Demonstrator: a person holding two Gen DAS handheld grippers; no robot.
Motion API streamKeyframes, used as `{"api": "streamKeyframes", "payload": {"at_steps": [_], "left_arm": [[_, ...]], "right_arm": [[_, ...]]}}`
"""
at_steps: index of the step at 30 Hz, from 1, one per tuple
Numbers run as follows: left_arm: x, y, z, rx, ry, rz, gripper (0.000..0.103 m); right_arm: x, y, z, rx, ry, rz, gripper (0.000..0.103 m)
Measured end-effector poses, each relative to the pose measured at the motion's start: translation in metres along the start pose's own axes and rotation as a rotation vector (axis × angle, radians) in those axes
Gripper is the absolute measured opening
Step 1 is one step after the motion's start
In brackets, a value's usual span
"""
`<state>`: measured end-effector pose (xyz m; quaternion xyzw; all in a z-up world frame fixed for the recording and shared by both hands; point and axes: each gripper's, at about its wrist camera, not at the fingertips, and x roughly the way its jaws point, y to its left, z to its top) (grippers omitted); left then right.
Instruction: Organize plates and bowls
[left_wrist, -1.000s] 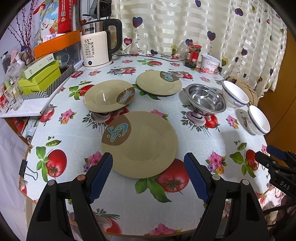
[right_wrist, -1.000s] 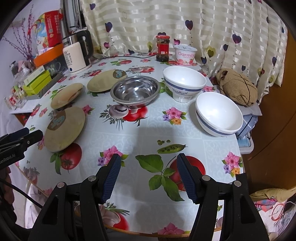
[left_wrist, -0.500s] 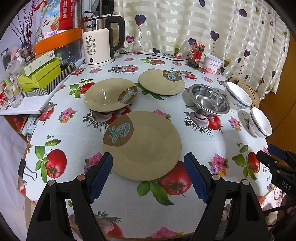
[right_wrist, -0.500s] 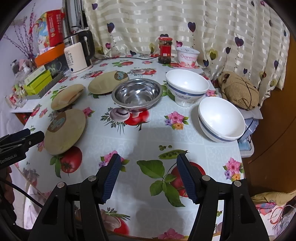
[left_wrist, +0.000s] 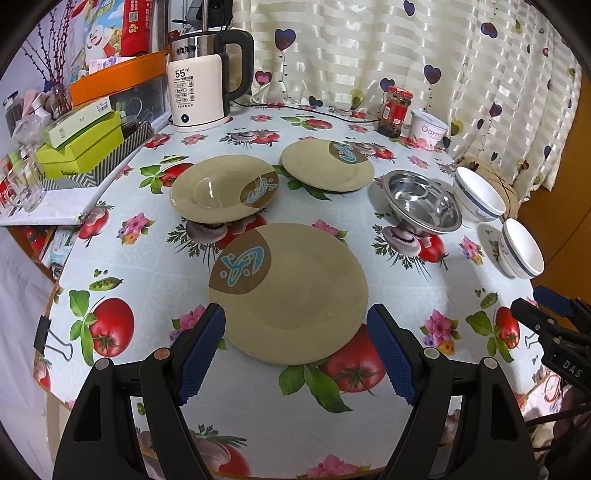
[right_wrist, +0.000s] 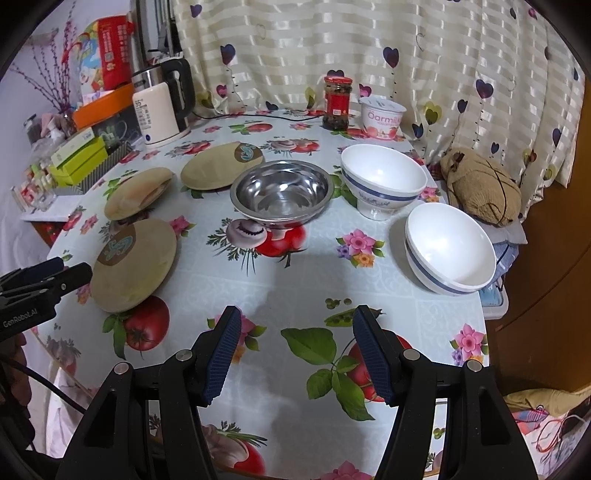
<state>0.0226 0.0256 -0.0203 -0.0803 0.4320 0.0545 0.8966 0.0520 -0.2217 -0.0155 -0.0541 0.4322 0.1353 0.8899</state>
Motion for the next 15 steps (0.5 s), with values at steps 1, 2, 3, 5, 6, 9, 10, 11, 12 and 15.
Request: {"api": "streamKeyframes", "payload": {"at_steps": [1, 2, 3, 5, 6, 9, 10, 11, 12, 15], "left_arm": [[0.000, 0.000, 0.000, -0.001, -0.001, 0.000, 0.080], [0.000, 0.001, 0.001, -0.003, -0.003, 0.000, 0.080], [0.000, 0.002, 0.002, -0.005, -0.003, 0.000, 0.080], [0.001, 0.003, 0.004, -0.007, -0.005, 0.003, 0.080], [0.001, 0.004, 0.005, -0.008, -0.005, 0.003, 0.080], [0.002, 0.007, 0.008, -0.012, -0.009, 0.007, 0.080], [0.002, 0.008, 0.009, -0.013, -0.011, 0.008, 0.080], [0.003, 0.009, 0.011, -0.014, -0.013, 0.009, 0.080], [0.003, 0.010, 0.012, -0.015, -0.016, 0.010, 0.080], [0.004, 0.014, 0.016, -0.021, -0.019, 0.013, 0.080]], "right_arm": [[0.001, 0.001, 0.000, -0.002, 0.001, 0.002, 0.063], [0.001, 0.001, 0.001, -0.004, 0.001, 0.002, 0.063], [0.002, 0.003, 0.002, -0.008, 0.000, 0.004, 0.063], [0.003, 0.004, 0.004, -0.013, -0.001, 0.007, 0.063], [0.003, 0.006, 0.006, -0.019, -0.003, 0.010, 0.063], [0.004, 0.010, 0.010, -0.031, -0.009, 0.016, 0.063], [0.005, 0.010, 0.011, -0.033, -0.010, 0.019, 0.063], [0.005, 0.011, 0.013, -0.036, -0.011, 0.022, 0.063], [0.006, 0.013, 0.015, -0.040, -0.012, 0.023, 0.063], [0.008, 0.017, 0.019, -0.051, -0.013, 0.029, 0.063]]}}
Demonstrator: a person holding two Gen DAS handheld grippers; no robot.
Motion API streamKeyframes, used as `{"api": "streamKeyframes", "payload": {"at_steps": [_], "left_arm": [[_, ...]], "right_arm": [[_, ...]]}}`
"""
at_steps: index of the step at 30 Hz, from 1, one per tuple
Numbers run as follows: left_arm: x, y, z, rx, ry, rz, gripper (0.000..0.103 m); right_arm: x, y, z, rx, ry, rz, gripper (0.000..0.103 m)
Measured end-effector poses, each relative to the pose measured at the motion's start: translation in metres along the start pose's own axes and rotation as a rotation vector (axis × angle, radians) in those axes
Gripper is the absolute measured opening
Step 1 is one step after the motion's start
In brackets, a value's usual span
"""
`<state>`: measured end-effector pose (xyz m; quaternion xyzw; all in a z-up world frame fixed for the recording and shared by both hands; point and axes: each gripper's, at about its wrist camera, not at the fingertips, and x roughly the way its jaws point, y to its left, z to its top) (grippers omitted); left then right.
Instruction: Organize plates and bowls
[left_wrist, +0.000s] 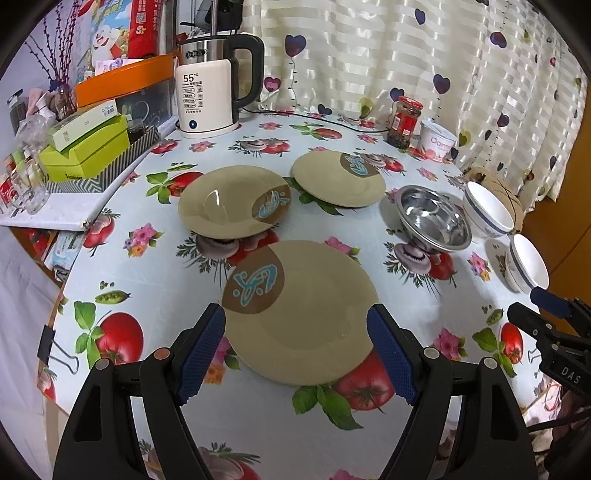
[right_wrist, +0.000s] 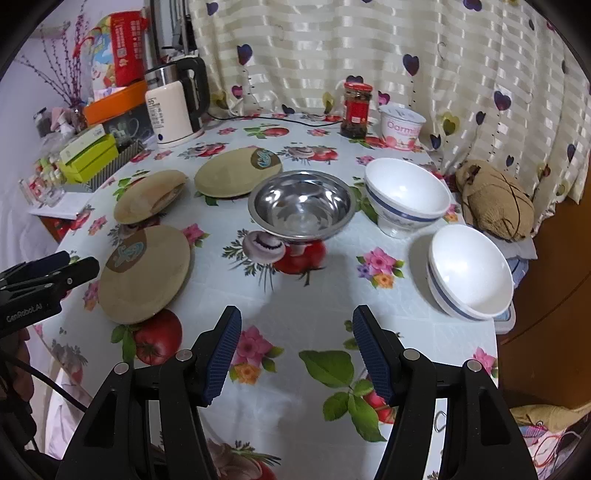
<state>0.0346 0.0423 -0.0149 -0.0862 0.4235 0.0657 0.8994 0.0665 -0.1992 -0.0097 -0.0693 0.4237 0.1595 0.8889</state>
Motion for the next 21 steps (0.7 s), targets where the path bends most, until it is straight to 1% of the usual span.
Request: {"api": "streamKeyframes", "payload": {"at_steps": [9, 14, 16, 19, 21], "left_arm": [[0.007, 0.012, 0.010, -0.020, -0.003, 0.018, 0.080], [0.012, 0.025, 0.017, -0.049, -0.013, 0.029, 0.079], [0.016, 0.034, 0.020, -0.063, -0.016, 0.036, 0.073], [0.021, 0.045, 0.025, -0.084, -0.011, 0.044, 0.072], [0.024, 0.052, 0.029, -0.093, -0.014, 0.051, 0.071]], "right_arm": [[0.010, 0.013, 0.015, -0.032, 0.000, 0.026, 0.063], [0.018, 0.026, 0.028, -0.060, 0.001, 0.053, 0.062], [0.022, 0.033, 0.034, -0.076, 0.002, 0.066, 0.060], [0.030, 0.044, 0.044, -0.098, 0.005, 0.087, 0.056], [0.036, 0.051, 0.051, -0.109, 0.008, 0.100, 0.056]]}}
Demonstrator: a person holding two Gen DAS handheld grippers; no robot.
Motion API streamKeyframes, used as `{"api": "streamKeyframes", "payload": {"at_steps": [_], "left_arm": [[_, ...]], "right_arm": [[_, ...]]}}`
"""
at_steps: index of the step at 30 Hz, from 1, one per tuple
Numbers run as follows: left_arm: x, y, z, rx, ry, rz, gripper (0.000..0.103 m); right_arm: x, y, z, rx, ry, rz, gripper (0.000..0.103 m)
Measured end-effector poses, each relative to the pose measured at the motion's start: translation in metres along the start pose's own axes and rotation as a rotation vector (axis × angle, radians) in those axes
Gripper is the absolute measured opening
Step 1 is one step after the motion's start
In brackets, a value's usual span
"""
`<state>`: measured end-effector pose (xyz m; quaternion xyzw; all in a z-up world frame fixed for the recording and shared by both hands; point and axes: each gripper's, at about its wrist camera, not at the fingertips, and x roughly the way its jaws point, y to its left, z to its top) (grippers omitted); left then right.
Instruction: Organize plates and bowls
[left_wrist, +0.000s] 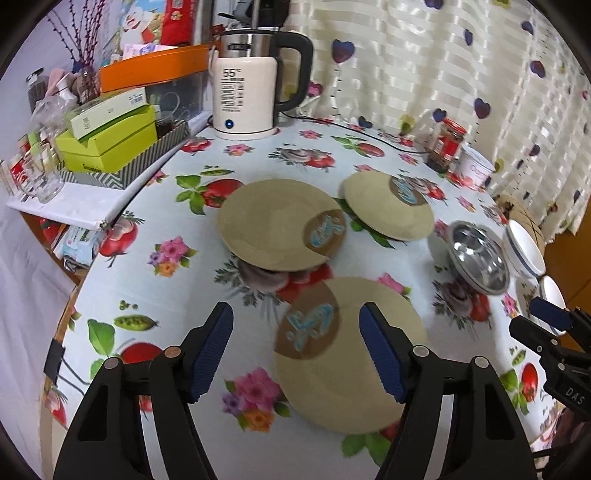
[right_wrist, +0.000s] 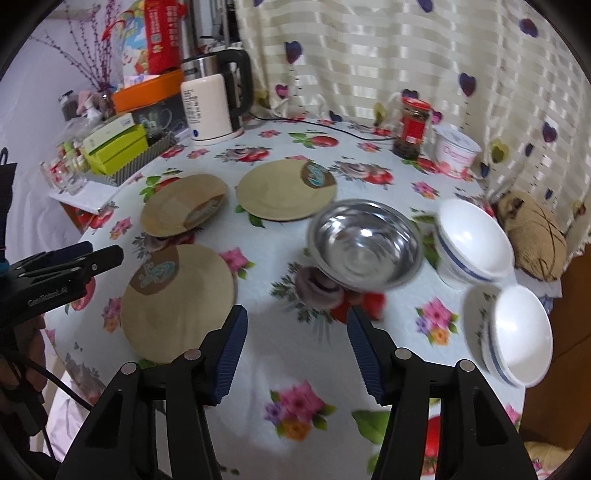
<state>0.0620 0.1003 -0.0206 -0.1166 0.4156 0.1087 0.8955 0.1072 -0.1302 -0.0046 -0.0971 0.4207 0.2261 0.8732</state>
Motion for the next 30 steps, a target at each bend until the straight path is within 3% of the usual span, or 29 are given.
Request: {"api": "streamKeyframes", "payload": {"at_steps": [8, 12, 18, 30], "left_arm": [[0.024, 0.032, 0.022, -0.039, -0.001, 0.020, 0.064], [0.041, 0.047, 0.032, -0.053, 0.011, 0.015, 0.055], [0.070, 0.069, 0.046, -0.088, 0.038, -0.024, 0.043], [0.114, 0.099, 0.064, -0.195, 0.082, -0.093, 0.043]], "right_arm": [[0.032, 0.022, 0.034, -0.045, 0.016, 0.042, 0.048], [0.053, 0.033, 0.053, -0.060, 0.027, 0.068, 0.045], [0.092, 0.047, 0.074, -0.057, 0.073, 0.120, 0.032], [0.161, 0.064, 0.097, 0.019, 0.173, 0.236, 0.029]]}}
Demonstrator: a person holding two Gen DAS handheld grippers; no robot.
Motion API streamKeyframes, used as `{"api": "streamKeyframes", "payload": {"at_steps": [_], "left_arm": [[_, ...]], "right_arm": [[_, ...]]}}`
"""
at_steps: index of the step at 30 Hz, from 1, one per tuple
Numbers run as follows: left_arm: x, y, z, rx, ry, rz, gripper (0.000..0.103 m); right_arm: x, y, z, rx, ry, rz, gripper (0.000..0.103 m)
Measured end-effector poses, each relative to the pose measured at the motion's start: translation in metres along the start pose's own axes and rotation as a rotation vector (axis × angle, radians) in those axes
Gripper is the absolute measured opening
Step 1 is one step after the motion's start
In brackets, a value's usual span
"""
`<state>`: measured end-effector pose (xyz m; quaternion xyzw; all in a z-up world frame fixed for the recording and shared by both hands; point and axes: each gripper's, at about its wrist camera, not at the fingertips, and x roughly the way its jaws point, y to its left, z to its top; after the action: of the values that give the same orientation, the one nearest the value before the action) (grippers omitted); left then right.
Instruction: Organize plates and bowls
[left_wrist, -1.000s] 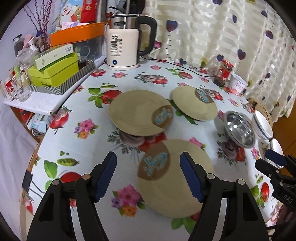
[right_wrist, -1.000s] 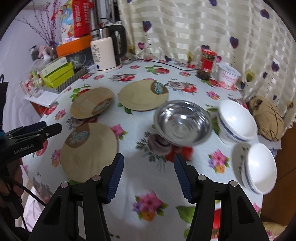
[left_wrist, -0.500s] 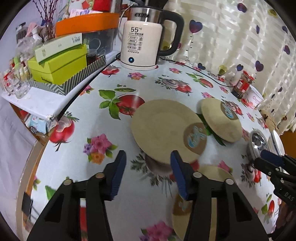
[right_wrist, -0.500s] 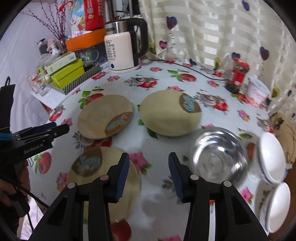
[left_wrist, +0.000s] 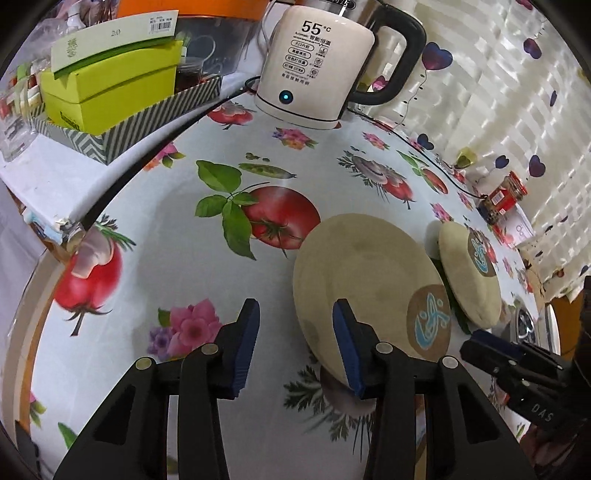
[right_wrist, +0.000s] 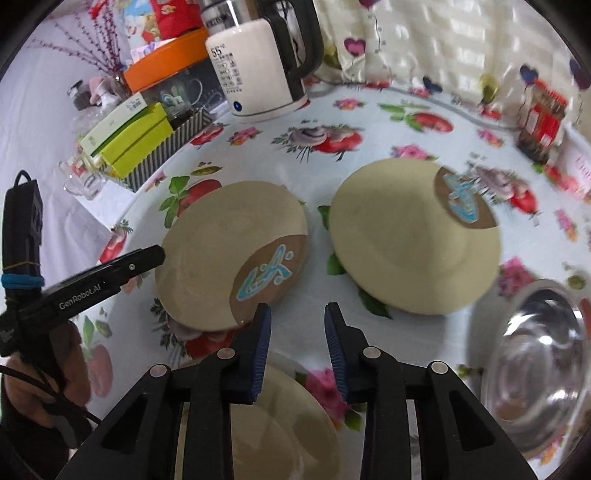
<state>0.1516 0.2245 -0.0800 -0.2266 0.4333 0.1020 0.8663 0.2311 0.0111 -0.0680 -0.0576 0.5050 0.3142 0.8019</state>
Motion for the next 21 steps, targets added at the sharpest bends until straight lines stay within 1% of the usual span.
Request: {"api": "streamKeyframes", "payload": {"at_steps": [5, 7, 14, 17, 19, 21], "left_arm": [[0.009, -0.001, 0.005, 0.005, 0.015, -0.010, 0.043], [0.012, -0.001, 0.007, 0.004, 0.023, -0.007, 0.043], [0.021, -0.005, 0.012, 0.018, 0.031, -0.005, 0.042], [0.024, -0.008, 0.015, 0.028, 0.037, -0.008, 0.035], [0.026, -0.009, 0.015, 0.032, 0.041, -0.018, 0.028], [0.027, -0.011, 0.015, 0.037, 0.042, -0.014, 0.028]], "right_arm": [[0.008, 0.001, 0.007, 0.003, 0.005, 0.021, 0.029], [0.012, 0.002, 0.010, -0.001, 0.009, 0.028, 0.026], [0.025, 0.001, 0.019, 0.004, 0.018, 0.033, 0.022], [0.029, -0.001, 0.023, 0.013, 0.021, 0.042, 0.021], [0.031, -0.001, 0.025, 0.013, 0.020, 0.043, 0.021], [0.032, 0.000, 0.027, 0.006, 0.018, 0.038, 0.020]]}}
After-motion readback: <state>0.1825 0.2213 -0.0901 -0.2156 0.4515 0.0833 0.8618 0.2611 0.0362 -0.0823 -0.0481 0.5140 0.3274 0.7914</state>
